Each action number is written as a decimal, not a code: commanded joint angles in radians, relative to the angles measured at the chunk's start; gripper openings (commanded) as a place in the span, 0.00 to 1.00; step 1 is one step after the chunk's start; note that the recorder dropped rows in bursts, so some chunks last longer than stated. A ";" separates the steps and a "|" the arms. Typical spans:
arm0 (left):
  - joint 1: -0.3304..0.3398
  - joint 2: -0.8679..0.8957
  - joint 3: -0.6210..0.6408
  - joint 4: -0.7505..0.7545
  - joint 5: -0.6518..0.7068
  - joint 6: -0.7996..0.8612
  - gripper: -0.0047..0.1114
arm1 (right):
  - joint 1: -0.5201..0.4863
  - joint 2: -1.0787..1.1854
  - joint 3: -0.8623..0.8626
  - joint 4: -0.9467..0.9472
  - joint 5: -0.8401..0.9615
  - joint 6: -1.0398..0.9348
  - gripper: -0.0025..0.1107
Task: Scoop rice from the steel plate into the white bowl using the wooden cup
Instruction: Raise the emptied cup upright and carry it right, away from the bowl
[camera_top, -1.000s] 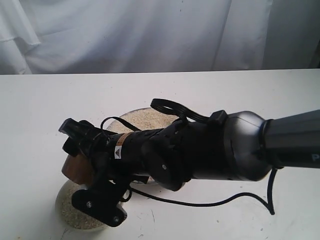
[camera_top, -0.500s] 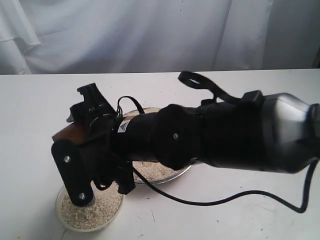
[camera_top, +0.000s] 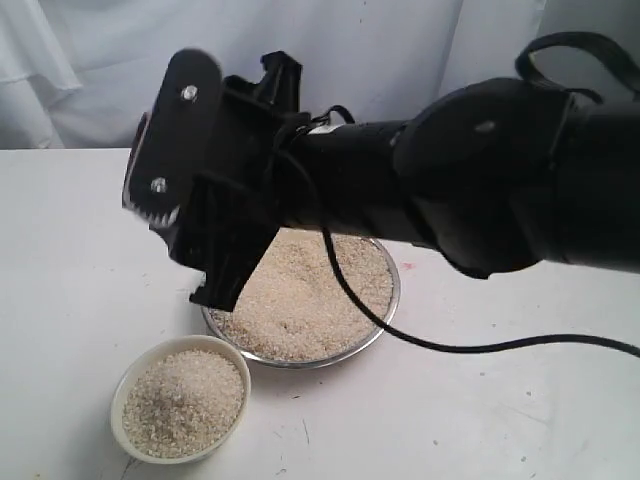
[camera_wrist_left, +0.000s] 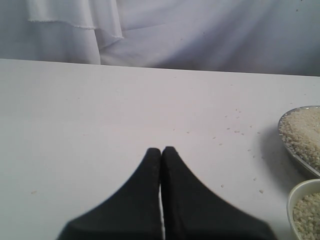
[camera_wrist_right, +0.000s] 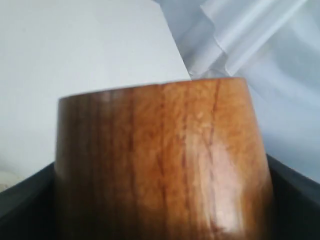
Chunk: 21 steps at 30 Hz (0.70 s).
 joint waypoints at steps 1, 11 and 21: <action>-0.003 -0.004 0.005 0.001 -0.014 0.000 0.04 | -0.044 -0.047 0.018 0.279 -0.007 0.008 0.02; -0.003 -0.004 0.005 0.001 -0.014 0.000 0.04 | -0.163 -0.124 0.185 0.483 0.028 -0.037 0.02; -0.003 -0.004 0.005 0.001 -0.014 0.000 0.04 | -0.325 -0.161 0.235 0.483 0.060 -0.190 0.02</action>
